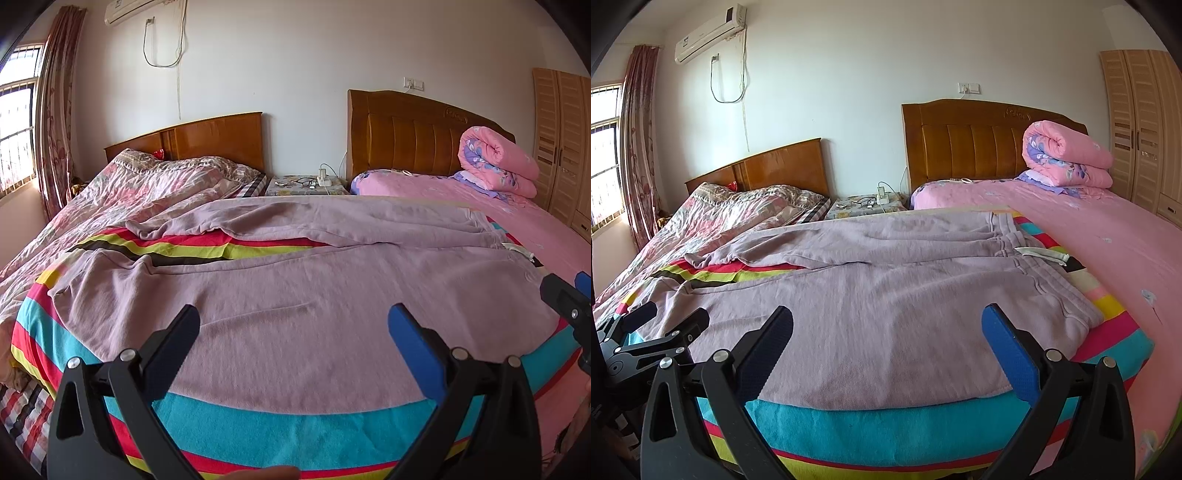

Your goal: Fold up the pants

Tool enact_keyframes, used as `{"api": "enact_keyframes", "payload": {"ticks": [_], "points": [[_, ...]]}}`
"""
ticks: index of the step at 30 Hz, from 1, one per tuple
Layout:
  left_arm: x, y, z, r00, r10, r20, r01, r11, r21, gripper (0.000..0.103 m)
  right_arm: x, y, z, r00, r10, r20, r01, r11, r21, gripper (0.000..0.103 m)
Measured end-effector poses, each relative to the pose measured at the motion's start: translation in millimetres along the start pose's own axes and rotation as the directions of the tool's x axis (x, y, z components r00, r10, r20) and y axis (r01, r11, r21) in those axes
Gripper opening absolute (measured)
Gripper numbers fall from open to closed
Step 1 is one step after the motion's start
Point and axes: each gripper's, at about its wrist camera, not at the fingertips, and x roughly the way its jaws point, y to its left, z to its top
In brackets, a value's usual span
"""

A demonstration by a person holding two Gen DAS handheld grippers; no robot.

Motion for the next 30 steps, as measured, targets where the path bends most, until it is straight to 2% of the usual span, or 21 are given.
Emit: {"api": "enact_keyframes", "payload": {"ticks": [30], "points": [[0.1, 0.4, 0.0, 1.000, 0.000, 0.000, 0.000, 1.000, 0.001, 0.102, 7.5, -3.2, -0.6, 1.000, -0.002, -0.027, 0.002, 1.000, 0.008, 0.099]]}}
